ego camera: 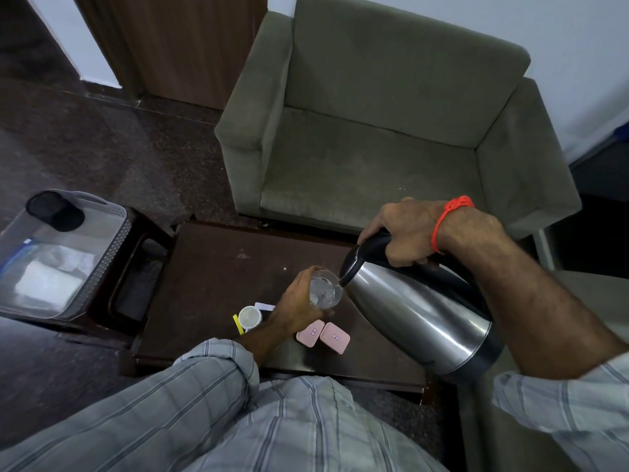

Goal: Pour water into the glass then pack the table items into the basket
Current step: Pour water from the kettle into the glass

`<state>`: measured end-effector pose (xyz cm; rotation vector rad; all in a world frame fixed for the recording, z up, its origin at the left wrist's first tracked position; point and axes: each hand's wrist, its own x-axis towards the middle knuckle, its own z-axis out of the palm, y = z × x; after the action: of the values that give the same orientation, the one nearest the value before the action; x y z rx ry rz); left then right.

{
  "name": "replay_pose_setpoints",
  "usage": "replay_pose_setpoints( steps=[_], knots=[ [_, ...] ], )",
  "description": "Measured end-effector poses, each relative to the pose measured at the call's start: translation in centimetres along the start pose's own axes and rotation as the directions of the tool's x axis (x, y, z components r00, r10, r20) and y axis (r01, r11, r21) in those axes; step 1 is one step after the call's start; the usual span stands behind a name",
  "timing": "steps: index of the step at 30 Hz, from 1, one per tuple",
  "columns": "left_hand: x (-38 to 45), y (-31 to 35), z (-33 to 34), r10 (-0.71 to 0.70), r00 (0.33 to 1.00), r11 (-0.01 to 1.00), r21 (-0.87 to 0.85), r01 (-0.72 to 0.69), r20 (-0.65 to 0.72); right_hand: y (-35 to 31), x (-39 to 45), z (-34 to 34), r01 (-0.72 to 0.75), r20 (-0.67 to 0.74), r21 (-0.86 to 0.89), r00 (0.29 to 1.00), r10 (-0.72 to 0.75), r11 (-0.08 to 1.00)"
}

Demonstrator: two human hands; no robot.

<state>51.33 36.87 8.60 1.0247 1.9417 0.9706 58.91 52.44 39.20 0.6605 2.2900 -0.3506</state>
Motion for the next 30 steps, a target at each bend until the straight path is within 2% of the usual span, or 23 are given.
replay_pose_setpoints(
  steps=[30],
  knots=[
    [0.29,-0.26,0.37,-0.018,1.0,1.0,0.017,0.018,0.021,0.36,-0.14,-0.46,-0.006,0.042,0.004,0.999,0.006,1.0]
  ],
)
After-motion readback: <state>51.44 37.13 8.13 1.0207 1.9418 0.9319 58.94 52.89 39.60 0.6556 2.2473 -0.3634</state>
